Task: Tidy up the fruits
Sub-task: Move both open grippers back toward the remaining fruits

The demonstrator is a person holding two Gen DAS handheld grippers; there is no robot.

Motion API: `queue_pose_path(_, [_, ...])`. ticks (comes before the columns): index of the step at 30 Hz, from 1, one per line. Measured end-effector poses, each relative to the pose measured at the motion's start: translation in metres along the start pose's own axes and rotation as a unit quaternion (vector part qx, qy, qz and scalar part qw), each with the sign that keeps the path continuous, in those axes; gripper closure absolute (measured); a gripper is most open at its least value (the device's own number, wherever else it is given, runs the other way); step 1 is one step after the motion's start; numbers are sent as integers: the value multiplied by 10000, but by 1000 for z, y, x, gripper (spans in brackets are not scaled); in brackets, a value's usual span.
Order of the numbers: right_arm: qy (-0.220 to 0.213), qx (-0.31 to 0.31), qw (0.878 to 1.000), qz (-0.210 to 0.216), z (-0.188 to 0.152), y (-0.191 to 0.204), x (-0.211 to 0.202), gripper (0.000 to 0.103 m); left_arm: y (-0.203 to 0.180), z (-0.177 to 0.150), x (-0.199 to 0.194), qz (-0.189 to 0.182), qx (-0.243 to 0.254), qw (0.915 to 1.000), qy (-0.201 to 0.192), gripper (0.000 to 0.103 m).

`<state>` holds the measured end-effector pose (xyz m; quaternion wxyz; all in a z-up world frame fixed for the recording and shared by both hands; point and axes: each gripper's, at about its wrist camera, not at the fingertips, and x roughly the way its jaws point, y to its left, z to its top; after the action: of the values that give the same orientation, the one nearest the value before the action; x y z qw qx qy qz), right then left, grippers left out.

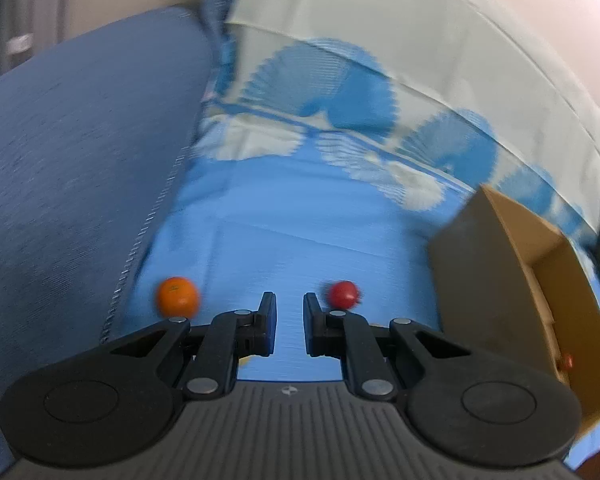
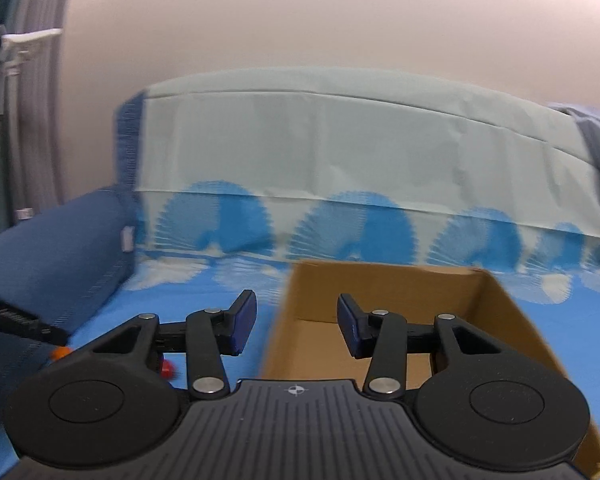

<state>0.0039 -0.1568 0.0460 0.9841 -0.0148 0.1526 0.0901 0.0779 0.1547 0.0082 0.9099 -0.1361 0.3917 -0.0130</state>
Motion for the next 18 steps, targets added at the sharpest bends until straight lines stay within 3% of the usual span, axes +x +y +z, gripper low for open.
queue_pose_path(3, [92, -24, 9991, 411, -4, 23, 5, 56, 10, 2, 2, 127, -257, 9996, 70, 89])
queue_pose_path(9, [762, -42, 9922, 985, -17, 70, 35, 56, 12, 1, 13, 367, -335, 9984, 253, 89])
queue_pose_path(15, [1683, -420, 9830, 607, -39, 108, 85, 56, 9, -2, 25, 520, -203, 9975, 429, 89])
queue_pose_path(18, [2171, -96, 9756, 305, -52, 107, 114, 56, 6, -4, 29, 575, -78, 9971, 497, 89])
